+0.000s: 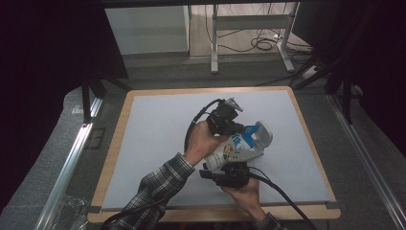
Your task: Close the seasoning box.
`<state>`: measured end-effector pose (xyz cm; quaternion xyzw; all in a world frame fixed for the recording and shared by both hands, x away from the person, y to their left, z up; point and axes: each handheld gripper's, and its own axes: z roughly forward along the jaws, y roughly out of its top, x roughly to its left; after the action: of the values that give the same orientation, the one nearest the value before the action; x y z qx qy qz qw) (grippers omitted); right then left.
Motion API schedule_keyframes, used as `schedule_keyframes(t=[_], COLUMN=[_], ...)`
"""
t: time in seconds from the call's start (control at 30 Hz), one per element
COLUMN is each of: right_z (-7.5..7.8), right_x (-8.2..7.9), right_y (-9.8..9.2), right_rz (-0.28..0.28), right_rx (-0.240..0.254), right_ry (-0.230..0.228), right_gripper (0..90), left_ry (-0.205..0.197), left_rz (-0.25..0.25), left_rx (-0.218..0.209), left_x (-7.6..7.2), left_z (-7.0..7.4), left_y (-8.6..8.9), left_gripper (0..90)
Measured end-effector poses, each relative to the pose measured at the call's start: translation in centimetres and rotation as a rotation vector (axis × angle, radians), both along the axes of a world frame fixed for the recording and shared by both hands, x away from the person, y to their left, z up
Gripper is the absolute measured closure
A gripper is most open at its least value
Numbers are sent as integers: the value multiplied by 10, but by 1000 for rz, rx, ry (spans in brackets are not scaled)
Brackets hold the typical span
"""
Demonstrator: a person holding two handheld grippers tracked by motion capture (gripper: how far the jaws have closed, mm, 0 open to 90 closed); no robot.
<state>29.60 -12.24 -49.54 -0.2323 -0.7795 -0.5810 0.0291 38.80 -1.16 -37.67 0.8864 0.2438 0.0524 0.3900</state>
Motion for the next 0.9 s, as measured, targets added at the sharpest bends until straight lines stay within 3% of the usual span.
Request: schedule_keyframes(t=[0.9], right_z=[2], right_x=[0], right_y=[0], right_rz=[-9], right_rx=[3], right_ry=[11], right_gripper=[620], left_ry=[-13], left_rz=[-2], left_rx=[27], left_x=[0], left_z=[3], left_y=[-4], left_gripper=[896])
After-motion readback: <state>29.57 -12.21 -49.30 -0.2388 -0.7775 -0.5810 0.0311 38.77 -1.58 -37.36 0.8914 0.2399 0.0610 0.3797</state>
